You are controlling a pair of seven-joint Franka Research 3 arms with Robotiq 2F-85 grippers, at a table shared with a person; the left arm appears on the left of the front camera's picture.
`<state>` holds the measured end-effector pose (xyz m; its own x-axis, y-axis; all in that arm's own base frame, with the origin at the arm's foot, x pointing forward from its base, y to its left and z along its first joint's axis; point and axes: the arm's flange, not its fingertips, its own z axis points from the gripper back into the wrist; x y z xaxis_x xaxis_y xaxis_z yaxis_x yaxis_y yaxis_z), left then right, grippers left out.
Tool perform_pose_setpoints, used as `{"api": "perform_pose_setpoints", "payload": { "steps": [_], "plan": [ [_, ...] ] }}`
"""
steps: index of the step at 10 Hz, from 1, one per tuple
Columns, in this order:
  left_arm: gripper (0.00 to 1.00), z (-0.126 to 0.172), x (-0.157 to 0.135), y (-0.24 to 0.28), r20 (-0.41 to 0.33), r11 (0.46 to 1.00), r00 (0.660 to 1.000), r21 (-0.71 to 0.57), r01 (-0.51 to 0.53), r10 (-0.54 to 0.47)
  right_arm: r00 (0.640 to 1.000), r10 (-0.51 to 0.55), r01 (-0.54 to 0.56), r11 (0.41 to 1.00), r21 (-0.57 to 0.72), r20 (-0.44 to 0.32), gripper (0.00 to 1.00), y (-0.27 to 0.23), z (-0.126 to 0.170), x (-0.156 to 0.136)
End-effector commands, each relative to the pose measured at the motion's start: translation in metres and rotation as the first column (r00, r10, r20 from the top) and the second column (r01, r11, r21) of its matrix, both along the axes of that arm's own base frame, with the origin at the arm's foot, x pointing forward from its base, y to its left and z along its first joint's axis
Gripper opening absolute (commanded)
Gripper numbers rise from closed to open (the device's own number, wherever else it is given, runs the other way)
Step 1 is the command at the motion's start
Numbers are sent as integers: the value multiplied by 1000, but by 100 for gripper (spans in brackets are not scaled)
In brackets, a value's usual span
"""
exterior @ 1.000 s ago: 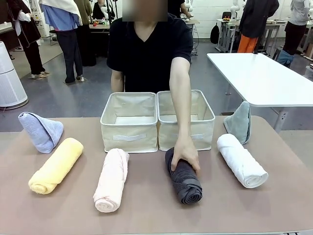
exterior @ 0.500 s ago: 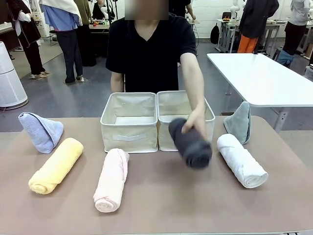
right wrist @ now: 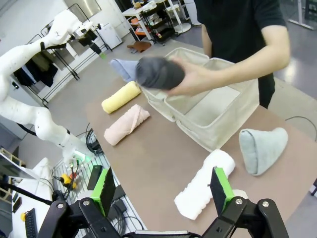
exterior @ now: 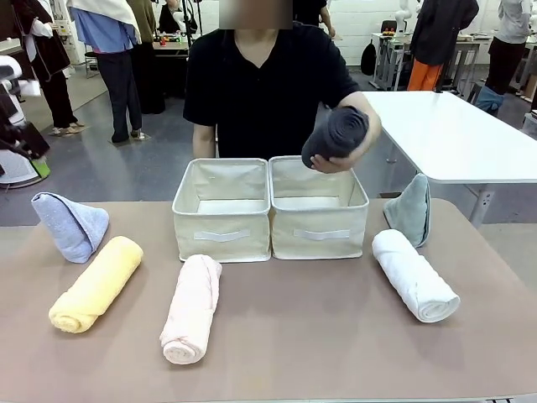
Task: Sort the towels based on their folding style.
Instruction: Pick up one triangle-folded towel and place it in the left Fabric basket.
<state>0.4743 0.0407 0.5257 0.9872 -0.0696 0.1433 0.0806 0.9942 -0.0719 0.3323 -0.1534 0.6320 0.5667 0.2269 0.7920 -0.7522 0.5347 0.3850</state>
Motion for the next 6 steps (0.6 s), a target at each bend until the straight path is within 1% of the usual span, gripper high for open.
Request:
{"api": "perform_pose_setpoints", "payload": {
  "steps": [1,2,3,4,5,6],
  "plan": [
    [100,-27,4,-3,21,999,999,25,-27,27,1000,7,-7,1000,21,5,100,1,0,1],
    [100,-44,7,-4,1,999,999,38,-38,38,1000,7,-7,1000,21,5,100,1,0,1],
    [100,-53,5,-4,12,997,999,62,-42,41,1000,7,-7,1000,21,5,100,1,0,1],
    [100,-39,1,-3,72,998,997,51,-24,20,1000,7,-7,1000,21,5,100,1,0,1],
    [100,-50,9,0,-6,1000,1000,16,-10,10,1000,7,-7,1000,21,5,100,1,0,1],
    [100,-50,9,0,-6,1000,1000,16,-10,10,1000,7,-7,1000,21,5,100,1,0,1]
  ]
}}
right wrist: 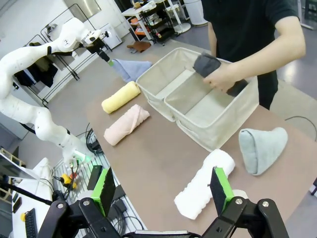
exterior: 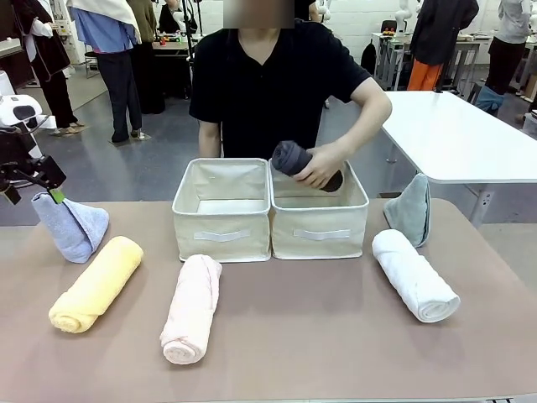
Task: Sort the towels based on their folding style.
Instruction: Pick up one triangle-folded towel and place it in the left Fabric basket.
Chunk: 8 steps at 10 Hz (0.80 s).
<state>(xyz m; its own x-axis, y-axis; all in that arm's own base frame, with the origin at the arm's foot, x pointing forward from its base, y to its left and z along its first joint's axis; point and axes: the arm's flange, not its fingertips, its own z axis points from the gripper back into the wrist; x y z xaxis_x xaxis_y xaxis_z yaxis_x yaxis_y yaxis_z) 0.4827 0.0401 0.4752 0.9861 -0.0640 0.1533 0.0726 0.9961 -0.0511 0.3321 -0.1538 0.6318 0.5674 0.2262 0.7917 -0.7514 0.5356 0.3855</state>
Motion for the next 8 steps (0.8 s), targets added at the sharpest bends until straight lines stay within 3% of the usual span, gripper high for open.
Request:
{"api": "perform_pose_setpoints", "payload": {
  "steps": [1,4,8],
  "plan": [
    [100,0,0,0,-18,1000,1000,-5,-1,1,1000,8,-9,1000,21,5,100,2,0,1],
    [100,-1,-1,0,-9,1000,1000,-2,1,-1,1000,8,-9,1000,21,5,100,2,0,1],
    [100,-23,19,-14,8,976,977,33,-215,215,1000,8,-9,1000,21,5,100,2,0,1]
  ]
}}
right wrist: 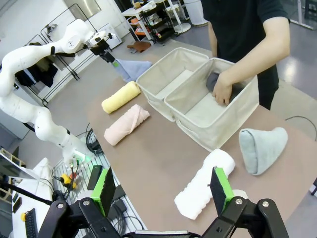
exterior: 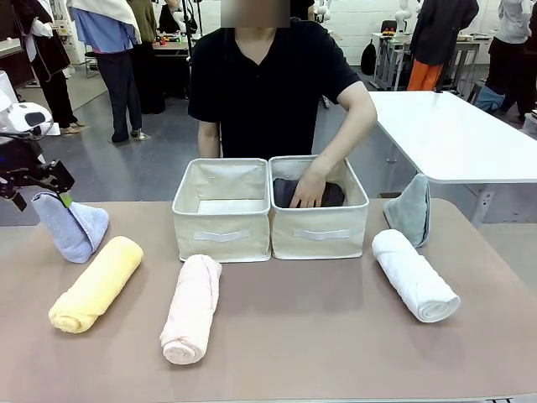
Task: Sort the towels based on their folding style.
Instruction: Pick up one triangle-folded towel and place it in the left Fabric basket.
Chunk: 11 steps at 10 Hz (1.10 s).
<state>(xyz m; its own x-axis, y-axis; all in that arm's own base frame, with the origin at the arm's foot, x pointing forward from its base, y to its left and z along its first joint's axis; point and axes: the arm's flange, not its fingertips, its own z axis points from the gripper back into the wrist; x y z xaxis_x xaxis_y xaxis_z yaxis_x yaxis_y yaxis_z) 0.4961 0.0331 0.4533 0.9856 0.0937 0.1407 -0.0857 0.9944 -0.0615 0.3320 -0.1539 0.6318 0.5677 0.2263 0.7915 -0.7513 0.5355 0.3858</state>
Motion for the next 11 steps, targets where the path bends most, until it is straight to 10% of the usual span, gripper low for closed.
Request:
{"api": "perform_pose_setpoints", "payload": {
  "steps": [1,8,9,10,11],
  "plan": [
    [100,-2,7,-6,14,994,996,69,-83,82,1000,8,-8,1000,21,6,100,2,0,1],
    [100,-32,31,1,-51,997,997,40,-64,66,1000,8,-8,1000,21,6,100,2,0,1],
    [47,-34,32,3,-49,999,998,38,-38,40,1000,8,-8,1000,21,6,100,2,0,1],
    [45,-34,32,4,-49,998,998,39,-41,43,1000,8,-8,1000,21,6,100,2,0,1],
    [0,-31,31,3,-46,998,998,35,-44,45,1000,8,-8,1000,21,6,100,2,0,1]
  ]
}}
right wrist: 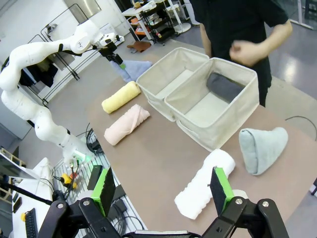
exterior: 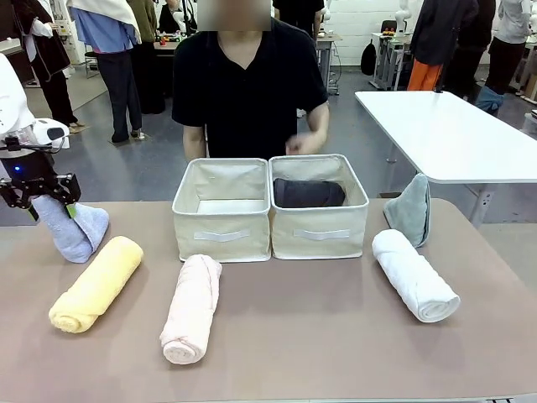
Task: Sort the towels based on their folding style.
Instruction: Pick up one triangle-folded towel and place it in the left Fabric basket.
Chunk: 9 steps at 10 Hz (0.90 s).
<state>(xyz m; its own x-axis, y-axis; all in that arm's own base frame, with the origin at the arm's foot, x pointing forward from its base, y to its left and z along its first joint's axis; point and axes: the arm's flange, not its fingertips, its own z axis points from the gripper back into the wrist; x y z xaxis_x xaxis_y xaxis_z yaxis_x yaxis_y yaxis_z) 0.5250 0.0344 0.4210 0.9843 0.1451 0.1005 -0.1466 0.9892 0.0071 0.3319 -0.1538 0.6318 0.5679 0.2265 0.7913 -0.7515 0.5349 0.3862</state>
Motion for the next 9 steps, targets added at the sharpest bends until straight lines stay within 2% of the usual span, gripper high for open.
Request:
{"api": "perform_pose_setpoints", "payload": {
  "steps": [1,2,3,5,9],
  "plan": [
    [0,2,2,1,4,1000,1000,-28,13,-13,1000,8,-8,1000,21,6,100,1,0,1],
    [0,3,1,2,5,999,1000,-29,14,-14,1000,8,-8,1000,21,6,100,1,0,1],
    [19,4,1,2,1,999,1000,-33,15,-15,1000,8,-8,1000,21,6,100,1,0,1],
    [0,5,0,2,-7,999,1000,-44,16,-17,1000,8,-8,1000,21,6,100,1,0,1],
    [0,21,-9,1,1,999,999,-25,41,-41,1000,8,-8,1000,21,6,100,1,0,1]
  ]
}}
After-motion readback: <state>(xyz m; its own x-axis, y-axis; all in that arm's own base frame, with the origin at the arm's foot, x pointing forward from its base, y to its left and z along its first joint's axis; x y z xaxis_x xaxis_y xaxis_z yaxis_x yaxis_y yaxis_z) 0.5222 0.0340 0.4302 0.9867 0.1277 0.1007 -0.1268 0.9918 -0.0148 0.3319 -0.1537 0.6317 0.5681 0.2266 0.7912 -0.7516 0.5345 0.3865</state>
